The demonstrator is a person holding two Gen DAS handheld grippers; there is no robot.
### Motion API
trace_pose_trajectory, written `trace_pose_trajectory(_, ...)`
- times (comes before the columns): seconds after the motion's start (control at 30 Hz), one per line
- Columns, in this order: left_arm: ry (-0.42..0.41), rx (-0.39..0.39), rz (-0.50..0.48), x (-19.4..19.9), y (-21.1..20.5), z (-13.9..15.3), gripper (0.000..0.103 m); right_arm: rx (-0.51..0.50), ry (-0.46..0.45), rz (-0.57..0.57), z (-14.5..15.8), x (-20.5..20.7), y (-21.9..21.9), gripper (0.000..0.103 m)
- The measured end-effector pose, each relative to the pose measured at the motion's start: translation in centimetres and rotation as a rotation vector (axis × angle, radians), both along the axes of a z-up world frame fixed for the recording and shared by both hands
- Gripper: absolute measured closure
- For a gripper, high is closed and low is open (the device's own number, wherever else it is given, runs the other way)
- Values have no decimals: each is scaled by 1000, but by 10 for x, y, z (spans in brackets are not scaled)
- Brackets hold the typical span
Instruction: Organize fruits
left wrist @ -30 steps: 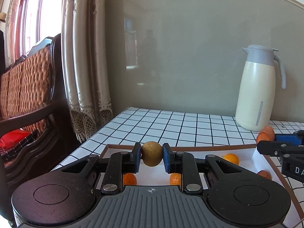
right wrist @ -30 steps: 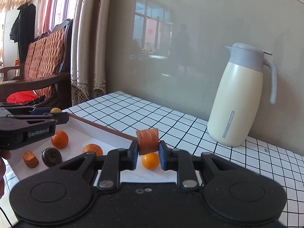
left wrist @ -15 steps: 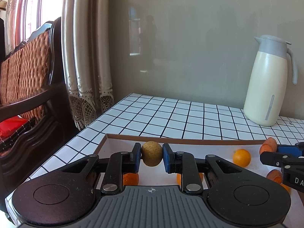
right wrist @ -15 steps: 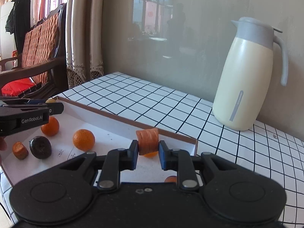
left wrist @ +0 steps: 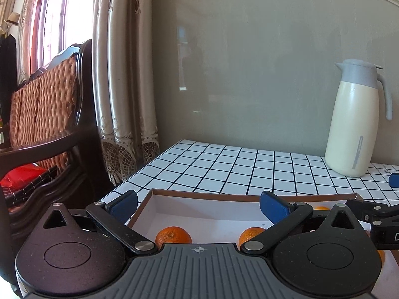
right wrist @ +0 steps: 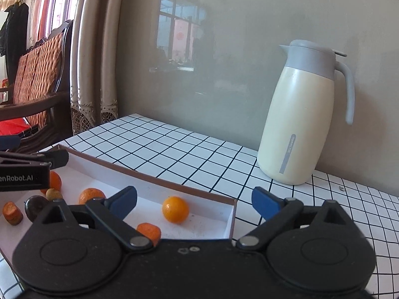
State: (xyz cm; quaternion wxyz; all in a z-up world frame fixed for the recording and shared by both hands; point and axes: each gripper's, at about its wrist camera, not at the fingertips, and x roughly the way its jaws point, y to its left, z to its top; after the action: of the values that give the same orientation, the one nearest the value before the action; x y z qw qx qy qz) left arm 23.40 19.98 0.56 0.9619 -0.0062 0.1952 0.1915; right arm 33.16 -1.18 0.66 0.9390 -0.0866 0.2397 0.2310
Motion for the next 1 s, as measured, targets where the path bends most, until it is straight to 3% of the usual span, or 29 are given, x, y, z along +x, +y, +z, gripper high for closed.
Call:
trace_pose_trajectory(0.57,2,10,8,-11,-1,-3,0,41,-27,1,10,-9,-10,10)
trace_pose_trajectory(0.8,-82,2,6,-62,-12,28,0,99,-61,-1,45,-48,-46,6)
trace_pose_trajectory(1.0,-98,14,-32,-135,-43,43,0,73,-83,24,64,-119,-82,6)
